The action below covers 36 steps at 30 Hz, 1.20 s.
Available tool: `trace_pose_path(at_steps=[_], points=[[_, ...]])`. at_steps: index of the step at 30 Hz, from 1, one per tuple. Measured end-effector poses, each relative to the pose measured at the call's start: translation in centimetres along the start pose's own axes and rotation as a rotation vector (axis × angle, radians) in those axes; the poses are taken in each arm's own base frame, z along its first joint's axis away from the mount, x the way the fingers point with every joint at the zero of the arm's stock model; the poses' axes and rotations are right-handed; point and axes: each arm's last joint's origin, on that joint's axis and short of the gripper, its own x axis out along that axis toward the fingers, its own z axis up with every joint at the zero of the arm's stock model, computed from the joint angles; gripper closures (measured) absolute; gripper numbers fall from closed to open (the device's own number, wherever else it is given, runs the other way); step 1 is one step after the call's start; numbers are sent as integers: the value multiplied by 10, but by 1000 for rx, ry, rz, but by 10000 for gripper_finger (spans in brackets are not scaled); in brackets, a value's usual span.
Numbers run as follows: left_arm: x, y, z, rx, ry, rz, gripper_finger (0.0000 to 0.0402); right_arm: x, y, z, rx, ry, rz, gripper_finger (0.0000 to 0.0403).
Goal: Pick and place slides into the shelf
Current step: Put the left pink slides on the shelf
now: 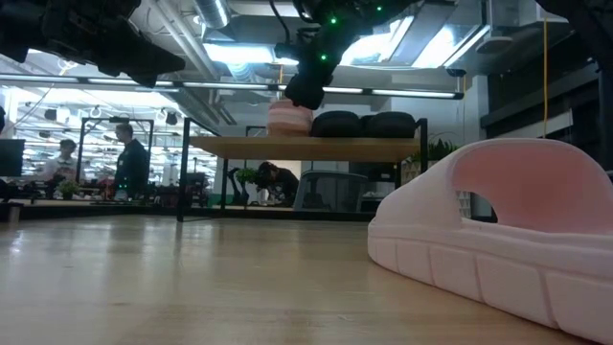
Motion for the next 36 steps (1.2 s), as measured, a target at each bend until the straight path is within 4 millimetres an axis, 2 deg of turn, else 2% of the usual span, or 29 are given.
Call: trace_pose_path(at_steps=[6,12,30,36], points=[[0,0,0,0,0,0,398,1,-1,-2,48,10,11,397],[0,0,0,0,0,0,398,11,0,-7,88,29,25,397],[0,0,0,0,0,0,398,16,3,-10,74,34,65,394],[0,0,0,-3,-1,0,398,16,3,-10,73,36,66,372]])
